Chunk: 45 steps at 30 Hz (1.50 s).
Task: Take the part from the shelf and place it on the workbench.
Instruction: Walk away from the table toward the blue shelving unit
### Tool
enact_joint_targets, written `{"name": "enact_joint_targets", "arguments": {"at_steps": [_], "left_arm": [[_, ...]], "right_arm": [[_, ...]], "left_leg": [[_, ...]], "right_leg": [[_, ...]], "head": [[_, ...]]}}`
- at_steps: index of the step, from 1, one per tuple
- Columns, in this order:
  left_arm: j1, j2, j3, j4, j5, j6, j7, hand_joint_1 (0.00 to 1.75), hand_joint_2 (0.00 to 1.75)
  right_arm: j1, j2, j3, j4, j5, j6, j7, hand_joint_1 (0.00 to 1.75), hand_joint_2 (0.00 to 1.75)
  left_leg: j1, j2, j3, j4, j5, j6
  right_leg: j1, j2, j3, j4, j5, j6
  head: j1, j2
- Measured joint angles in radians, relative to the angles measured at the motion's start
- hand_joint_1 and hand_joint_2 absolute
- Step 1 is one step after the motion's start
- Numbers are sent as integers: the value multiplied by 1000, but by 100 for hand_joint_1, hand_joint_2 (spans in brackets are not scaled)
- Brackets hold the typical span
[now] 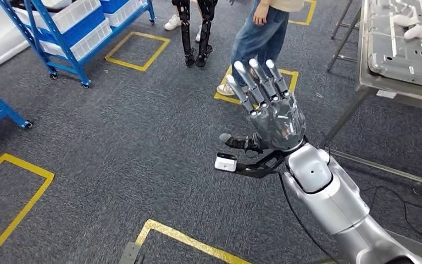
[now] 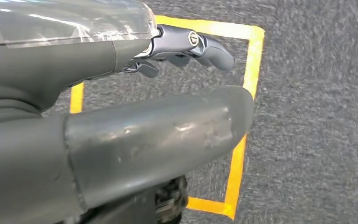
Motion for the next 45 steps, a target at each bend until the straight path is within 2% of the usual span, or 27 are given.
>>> {"name": "enact_joint_targets", "arguments": {"at_steps": [2,3,5,7,9,10,12,13,15,17,18,19,20,22,24,26,28,30,32,34,35,37,39,41,42,44,45], "left_arm": [[1,6,1,0,5,5,-1,0,0],[3,10,3,0,10,7,-2,0,0],[9,19,10,0,28,8,-8,0,0],[13,30,21,0,52,8,-14,0,0],[11,38,37,0,79,8,-16,0,0],[9,41,46,0,92,8,-15,0,0],[8,47,65,0,111,8,-10,0,0],[9,50,72,0,117,8,-6,0,0],[7,53,84,0,122,8,0,0,0],[0,53,92,-1,122,8,6,0,0],[-2,52,94,-1,120,8,9,0,0],[-3,52,95,-1,118,8,12,0,0],[-3,52,96,-1,117,7,14,0,0],[-2,52,97,-1,116,8,17,0,0],[-2,51,98,-1,113,9,20,0,0],[-2,50,99,-1,108,13,25,0,0],[4,49,99,-1,107,16,30,0,0],[10,49,100,-1,107,18,33,0,0],[9,48,100,-1,106,18,33,0,0],[8,46,100,-1,106,18,33,0,0],[9,46,100,-1,106,18,34,0,0],[11,45,100,-1,107,19,35,0,0],[13,45,100,-1,106,24,39,0,0],[13,43,100,-1,105,29,43,0,0],[14,41,100,-1,104,30,44,0,0],[17,37,100,-1,99,33,43,0,0],[19,34,100,-1,97,34,42,0,0]], "right_arm": [[9,3,0,-4,0,0,2,0,0],[17,5,0,-7,0,0,2,0,0],[33,11,0,-13,0,0,0,0,0],[42,18,0,-20,0,0,-5,0,0],[45,23,0,-27,0,0,-11,0,0],[47,26,0,-30,0,0,-14,0,0],[51,31,0,-31,0,0,-18,0,0],[52,35,0,-31,0,0,-20,0,0],[53,38,0,-31,0,0,-21,0,0],[54,38,0,-30,0,0,-20,0,0],[55,38,0,-28,0,0,-19,0,0],[57,38,0,-27,0,0,-18,0,0],[58,38,0,-25,0,0,-17,0,0],[58,38,0,-24,0,0,-15,0,0],[57,38,0,-23,0,0,-10,0,0],[57,38,0,-20,0,0,-3,0,0],[57,38,0,-17,0,0,1,0,0],[56,38,0,-15,0,0,4,0,0],[56,38,0,-12,0,0,5,0,0],[57,38,0,-9,0,0,6,0,0],[58,38,0,-7,0,0,6,0,0],[58,38,0,-5,0,0,9,0,0],[58,38,1,-4,0,0,19,0,0],[57,36,4,-1,0,0,36,0,0],[57,34,8,1,0,0,47,0,0],[55,29,22,6,0,0,71,0,0],[53,25,30,9,0,0,82,0,0]], "left_leg": [[2,56,-56,122,-63,-7],[5,68,-86,184,-87,-11],[9,79,-103,219,-85,-18],[12,98,-40,104,-22,-19],[5,128,27,-19,17,-12],[1,136,40,-46,20,-6],[-3,125,41,-53,16,7],[-2,117,44,-57,18,13],[2,101,51,-67,22,24],[4,84,54,-70,23,32],[3,74,53,-69,23,34],[3,62,54,-68,22,35],[3,49,54,-67,21,35],[5,23,55,-61,18,31],[5,1,51,-51,13,24],[5,-17,43,-45,11,14],[9,-30,39,-45,12,3],[8,1,24,-14,-11,-6],[7,54,-25,94,-67,-13],[9,74,-85,216,-111,-19],[10,78,-98,241,-113,-21],[11,83,-80,206,-80,-21],[10,106,-15,81,-28,-18],[2,134,39,-22,1,-6],[-2,139,46,-39,0,-1],[-4,120,47,-43,3,12],[-3,111,49,-47,6,18]], "right_leg": [[4,-29,7,-4,-2,-7],[7,-44,8,-4,-4,-9],[8,-70,10,-3,-9,-9],[8,-93,14,1,-17,-5],[12,-110,18,6,-25,3],[14,-118,19,8,-28,8],[15,-132,22,7,-32,16],[13,-131,24,9,-37,21],[9,-94,10,48,-65,30],[5,-45,-47,161,-122,35],[4,-35,-83,228,-146,36],[4,-31,-112,274,-155,37],[3,-29,-126,288,-145,37],[1,-21,-101,209,-75,36],[-3,15,-50,88,-18,32],[-2,36,-28,37,-10,29],[-1,19,-23,31,-9,23],[-3,-3,-15,21,-6,10],[-1,-26,-10,16,-6,0],[3,-52,-9,17,-9,-4],[4,-63,-9,18,-11,-5],[5,-79,-8,20,-14,-3],[5,-94,-4,23,-20,1],[10,-109,-1,26,-25,8],[13,-116,0,26,-27,13],[14,-129,4,25,-30,23],[11,-123,5,29,-36,29]], "head": [[-2,0],[-2,0],[-2,0],[-2,0],[-2,0],[-1,0],[-1,0],[-1,0],[-1,0],[0,0],[0,0],[0,0],[0,0],[0,0],[0,0],[-1,0],[-1,0],[-2,0],[-4,0],[-4,0],[-4,0],[-4,0],[-4,0],[-4,0],[-3,0],[-3,0],[-3,0]]}}
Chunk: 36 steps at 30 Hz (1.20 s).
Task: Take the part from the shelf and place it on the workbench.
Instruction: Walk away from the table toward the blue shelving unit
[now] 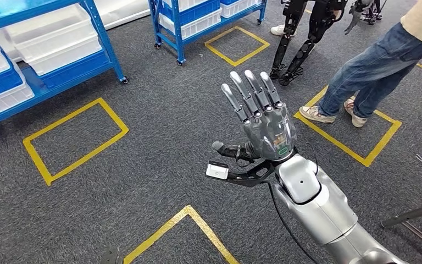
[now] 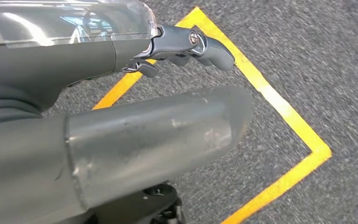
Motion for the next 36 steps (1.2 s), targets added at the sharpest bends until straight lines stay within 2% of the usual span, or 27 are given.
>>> {"name": "enact_joint_targets", "arguments": {"at_steps": [2,4,5,6,7,8,9,10,11,12,13,15,17,19,20,21,22,23,24,26,27,28,30,32,34,35,36], "left_arm": [[-1,-6,0,0,-2,1,-4,0,0],[-4,-13,0,0,-3,0,-7,0,0],[-5,-15,0,0,-4,-1,-8,0,0],[-5,-17,0,0,-4,-3,-8,0,0],[-4,-19,0,0,-5,-7,-10,0,0],[-4,-21,0,0,-5,-12,-12,0,0],[-5,-22,0,0,-6,-19,-14,0,0],[-7,-25,-1,0,-7,-27,-17,0,0],[-10,-26,-2,0,-7,-34,-19,0,0],[-12,-28,-2,0,-8,-41,-20,0,0],[-13,-29,-3,0,-8,-46,-22,0,0],[-14,-30,-4,0,-9,-52,-25,0,0],[-17,-32,-5,0,-10,-55,-27,0,0],[-25,-33,-7,0,-11,-58,-28,0,0],[-28,-33,-9,0,-11,-58,-28,0,0],[-29,-33,-10,0,-11,-59,-28,0,0],[-30,-33,-12,0,-12,-59,-28,0,0],[-30,-33,-13,0,-15,-59,-27,0,0],[-30,-33,-15,0,-18,-59,-26,0,0],[-31,-33,-19,0,-24,-59,-21,0,0],[-32,-33,-22,0,-26,-58,-19,0,0],[-32,-32,-25,0,-28,-58,-17,0,0],[-28,-31,-29,0,-30,-58,-14,0,0],[-26,-29,-32,0,-31,-58,-11,0,0],[-29,-28,-35,-1,-31,-58,-10,0,0],[-30,-27,-37,-1,-31,-59,-10,0,0],[-30,-27,-38,-1,-30,-59,-10,0,0]], "right_arm": [[-4,-9,14,6,0,0,15,0,0],[-6,-18,26,14,0,0,24,0,0],[-7,-21,34,19,0,0,28,0,0],[-9,-23,44,26,0,0,33,0,0],[-13,-25,53,32,0,0,40,0,0],[-21,-25,63,38,0,0,48,0,0],[-32,-25,72,44,0,0,55,0,0],[-42,-26,80,50,0,0,62,0,0],[-51,-25,86,55,0,0,68,0,0],[-57,-25,92,60,0,0,72,0,0],[-61,-25,98,64,0,0,76,0,0],[-67,-24,107,72,0,0,85,0,0],[-71,-23,111,77,0,0,94,0,0],[-70,-23,116,83,0,0,101,0,0],[-69,-23,121,86,0,0,104,0,0],[-68,-24,124,90,0,0,108,0,0],[-67,-24,128,93,0,0,112,0,0],[-66,-24,131,96,0,0,118,0,0],[-66,-24,134,97,0,0,126,0,0],[-65,-25,140,99,0,0,144,0,0],[-63,-25,142,100,0,0,154,0,0],[-61,-26,145,101,0,0,163,0,0],[-57,-28,154,104,0,0,181,0,0],[-55,-31,163,106,0,0,197,0,0],[-50,-36,171,110,0,0,212,0,0],[-46,-39,177,113,0,0,217,0,0],[-40,-42,182,117,0,0,220,0,0]], "left_leg": [[4,-16,4,-8,6,13],[5,-33,3,-9,7,20],[5,-44,3,-8,7,21],[4,-55,3,-7,7,21],[5,-67,3,-5,7,20],[5,-78,3,-2,6,18],[5,-89,3,1,4,16],[4,-99,1,5,3,13],[4,-107,-2,7,2,9],[5,-116,-6,8,3,4],[5,-124,-9,8,5,-2],[7,-136,-12,7,6,-13],[4,-105,-31,48,-21,-23],[5,-55,-86,167,-83,-32],[7,-42,-117,233,-110,-35],[9,-36,-137,277,-122,-38],[10,-32,-139,283,-114,-40],[11,-28,-121,248,-89,-39],[10,-18,-85,181,-53,-37],[2,19,-17,49,-8,-26],[-3,32,0,14,-2,-19],[-8,36,4,3,-5,-14],[-6,18,4,-3,-2,-4],[0,0,9,-12,4,8],[3,-18,10,-15,7,17],[2,-28,10,-15,7,19],[2,-39,10,-14,7,20]], "right_leg": [[-5,42,-24,59,-41,10],[-7,82,-83,184,-101,13],[-7,89,-113,240,-119,15],[-7,91,-130,266,-117,15],[-8,93,-130,257,-96,14],[-8,96,-114,211,-60,12],[-10,107,-87,145,-21,9],[-11,126,-60,83,5,6],[-13,141,-40,38,20,4],[-12,152,-31,16,22,3],[-10,153,-28,10,19,0],[-11,134,-24,3,22,-9],[-16,112,-16,-9,27,-23],[-13,89,-12,-14,28,-32],[-11,77,-12,-14,27,-33],[-9,66,-12,-13,25,-34],[-9,56,-11,-12,24,-34],[-9,47,-10,-11,22,-33],[-8,38,-8,-10,19,-31],[-5,22,-4,-6,12,-24],[-2,15,-3,-5,10,-20],[0,7,-3,-6,9,-16],[1,-6,1,-7,4,-5],[-2,24,-10,26,-22,5],[-7,73,-61,135,-80,11],[-8,85,-95,202,-107,12],[-8,90,-124,253,-119,14]], "head": [[0,0],[0,0],[0,0],[0,0],[0,0],[0,0],[0,0],[0,0],[0,0],[0,0],[0,0],[0,0],[-4,0],[-7,0],[-7,0],[-7,0],[-7,0],[-7,0],[-7,0],[-7,0],[-7,0],[-7,0],[-7,0],[-6,0],[-6,0],[-6,0],[-6,0]]}}
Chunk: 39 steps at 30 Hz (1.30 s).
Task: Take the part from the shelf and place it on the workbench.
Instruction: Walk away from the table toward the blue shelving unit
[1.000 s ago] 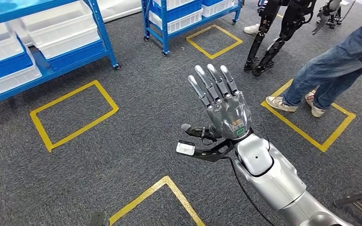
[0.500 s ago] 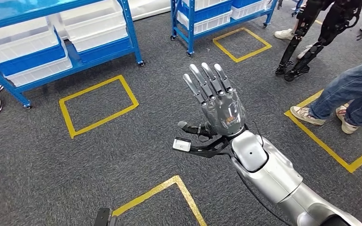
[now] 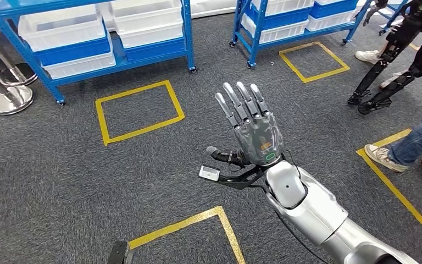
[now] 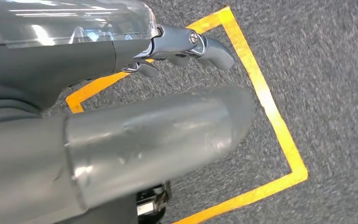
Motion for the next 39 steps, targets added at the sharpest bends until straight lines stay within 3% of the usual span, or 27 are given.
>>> {"name": "enact_joint_targets", "arguments": {"at_steps": [1,2,4,5,7,9,11,12,13,15,16,17,20,22,24,26,28,30,31,32,33,35,37,39], "left_arm": [[0,0,0,0,0,0,0,0,0],[1,1,-1,0,1,0,-1,0,0],[0,1,-1,-1,2,-1,-4,0,0],[-3,1,-2,-1,3,-2,-6,0,0],[-7,1,-3,-2,5,-3,-10,0,0],[-9,2,-4,-2,5,-3,-11,0,0],[-10,3,-6,-2,5,-3,-12,0,0],[-12,3,-6,-2,5,-3,-12,0,0],[-14,3,-7,-2,5,-3,-13,0,0],[-16,3,-7,-2,5,-3,-13,0,0],[-15,3,-7,-2,7,-3,-13,0,0],[-14,3,-8,-2,10,-3,-13,0,0],[-15,4,-15,-3,23,0,-10,0,0],[-15,5,-23,-3,31,3,-9,0,0],[-9,6,-31,-4,37,6,-9,0,0],[0,7,-35,-4,39,4,-8,0,0],[4,7,-35,-4,37,0,-2,0,0],[9,7,-36,-4,40,0,4,0,0],[15,7,-37,-4,47,0,8,0,0],[22,7,-39,-4,56,1,12,0,0],[29,8,-43,-4,65,0,17,0,0],[38,10,-49,-4,76,-2,23,0,87],[41,11,-52,-4,79,-5,26,0,175],[41,13,-53,-4,85,-8,36,0,175]], "right_arm": [[5,-2,5,3,0,0,2,0,0],[7,-3,10,7,0,0,4,0,0],[8,-4,17,13,0,0,9,0,0],[7,-5,20,16,0,0,12,0,0],[9,-4,26,26,0,0,10,0,0],[9,1,31,39,0,0,3,0,0],[9,6,33,52,0,0,-2,0,0],[10,7,34,58,0,0,-4,0,0],[11,8,34,62,0,0,-4,0,0],[15,9,36,71,0,0,-6,0,0],[17,10,37,77,0,0,-9,0,0],[18,13,38,83,0,0,-16,0,0],[20,31,34,120,0,0,-58,0,0],[24,51,21,176,0,0,-100,0,0],[34,77,4,252,0,0,-130,0,0],[46,95,-10,322,-2,0,-140,0,0],[60,107,-24,401,-4,0,-146,0,0],[87,118,-42,488,-5,0,-156,0,0],[101,122,-51,529,-6,0,-164,0,0],[111,126,-61,571,-10,0,-174,0,0],[117,130,-73,613,-16,0,-183,0,0],[121,140,-103,698,-27,0,-191,0,0],[130,146,-134,764,-40,0,-192,0,0],[141,152,-154,827,-89,11,-186,0,0]], "left_leg": [[0,-12,0,2,0,0],[0,-24,0,4,-2,-1],[2,-46,-1,12,-7,-7],[2,-56,-3,19,-10,-11],[1,-72,-11,24,-11,-21],[4,-84,-16,21,-9,-32],[4,-59,-28,44,-26,-43],[4,-38,-46,84,-49,-49],[5,-15,-72,141,-79,-54],[8,3,-134,269,-129,-61],[8,6,-148,296,-130,-63],[8,8,-143,287,-114,-63],[1,41,-44,95,-25,-50],[-8,62,-8,21,-10,-37],[-10,50,-5,13,-11,-26],[-4,33,1,1,-4,-16],[1,20,4,-7,1,-5],[1,2,4,-6,1,1],[1,-8,4,-6,1,1],[1,-17,5,-4,0,1],[1,-24,5,-2,-2,-1],[0,-36,3,7,-8,-6],[-2,-44,-3,16,-14,-15],[-3,-49,-6,18,-16,-24]], "right_leg": [[-1,1,-15,19,7,1],[-2,3,-12,-1,34,1],[-6,22,37,-123,109,-1],[-8,38,62,-183,133,-3],[-8,59,85,-235,141,-8],[-6,48,87,-240,142,-18],[-7,30,92,-248,146,-31],[-9,20,94,-251,147,-37],[-8,10,96,-253,146,-41],[-5,-12,96,-253,144,-46],[-4,-23,97,-252,142,-47],[-3,-32,98,-252,141,-47],[1,-57,105,-251,135,-42],[5,-73,109,-252,131,-33],[8,-89,115,-257,130,-24],[5,-69,114,-242,114,-14],[1,-22,75,-158,64,-7],[0,-2,11,-33,13,-4],[0,0,-11,3,8,-3],[0,1,-17,4,24,-2],[0,2,-5,-33,57,-3],[-2,15,48,-160,126,-8],[-1,29,79,-236,149,-14],[1,29,81,-244,146,-21]], "head": [[0,0],[0,0],[0,0],[0,0],[-1,0],[0,0],[-2,0],[-3,0],[-4,0],[-5,0],[-5,0],[-5,0],[-5,0],[-5,0],[-5,0],[-4,0],[-4,0],[-4,0],[-4,0],[-4,0],[-4,0],[-4,0],[-4,0],[-5,0]]}}
